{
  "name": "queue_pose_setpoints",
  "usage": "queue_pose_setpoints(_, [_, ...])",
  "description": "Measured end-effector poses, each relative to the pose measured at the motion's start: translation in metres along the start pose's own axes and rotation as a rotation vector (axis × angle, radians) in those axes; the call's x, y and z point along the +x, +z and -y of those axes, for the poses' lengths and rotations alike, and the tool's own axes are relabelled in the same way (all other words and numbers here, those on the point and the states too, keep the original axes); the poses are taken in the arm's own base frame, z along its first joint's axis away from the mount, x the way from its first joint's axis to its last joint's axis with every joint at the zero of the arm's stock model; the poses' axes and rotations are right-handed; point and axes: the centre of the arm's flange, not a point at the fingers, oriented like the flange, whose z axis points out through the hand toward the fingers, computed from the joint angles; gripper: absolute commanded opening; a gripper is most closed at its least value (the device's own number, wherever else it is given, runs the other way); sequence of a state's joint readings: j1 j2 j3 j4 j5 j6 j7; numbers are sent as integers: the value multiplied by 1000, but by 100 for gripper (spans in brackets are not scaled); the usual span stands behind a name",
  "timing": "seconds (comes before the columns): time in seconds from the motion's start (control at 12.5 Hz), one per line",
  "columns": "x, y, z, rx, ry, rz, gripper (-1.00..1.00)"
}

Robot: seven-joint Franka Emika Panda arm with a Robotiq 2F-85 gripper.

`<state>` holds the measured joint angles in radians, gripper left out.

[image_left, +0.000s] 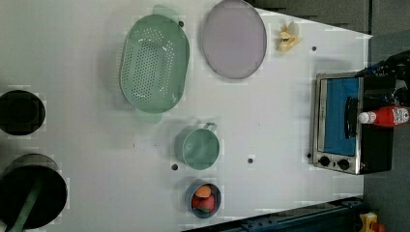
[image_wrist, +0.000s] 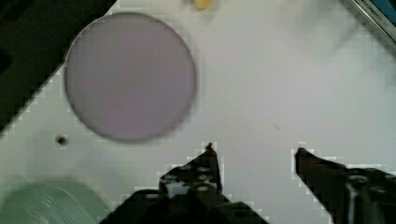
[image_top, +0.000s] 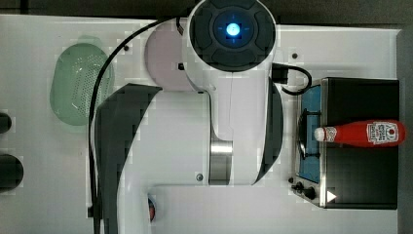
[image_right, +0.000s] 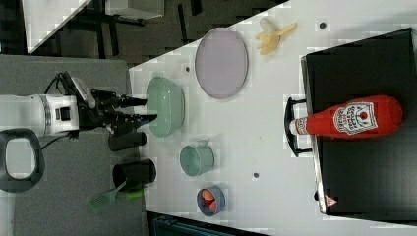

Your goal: Pick Ketchup from oven and place it on table.

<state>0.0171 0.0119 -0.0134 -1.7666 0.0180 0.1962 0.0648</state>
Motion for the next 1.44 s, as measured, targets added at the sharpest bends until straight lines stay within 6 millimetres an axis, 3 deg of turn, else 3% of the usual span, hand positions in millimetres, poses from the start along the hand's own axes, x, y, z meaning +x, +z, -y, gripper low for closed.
queue_pose_setpoints(0.08, [-24, 7, -31, -62, 5, 59, 58])
queue_pose_setpoints(0.16, [-46, -1, -65, -104, 10, 80, 80])
queue_pose_setpoints(0.24, [-63, -18, -92, -94, 19, 67, 100])
queue_pose_setpoints(0.4, [-85, -67, -125, 15, 34, 3, 100])
queue_pose_setpoints(0.56, [-86, -116, -138, 116, 47, -71, 100])
queue_pose_setpoints(0.72, [-66, -126, -146, 188, 78, -121, 100])
queue_pose_setpoints(0.88, [-28, -111, -165, 196, 150, -129, 100])
queue_pose_setpoints(1.04, [19, -78, -187, 166, 244, -76, 100])
queue_pose_setpoints(1.2, [64, -26, -207, 92, 331, 4, 100])
queue_pose_setpoints(1.36, [100, 31, -240, 26, 430, 81, 100])
queue_pose_setpoints(1.44, [116, 49, -256, 2, 471, 74, 100])
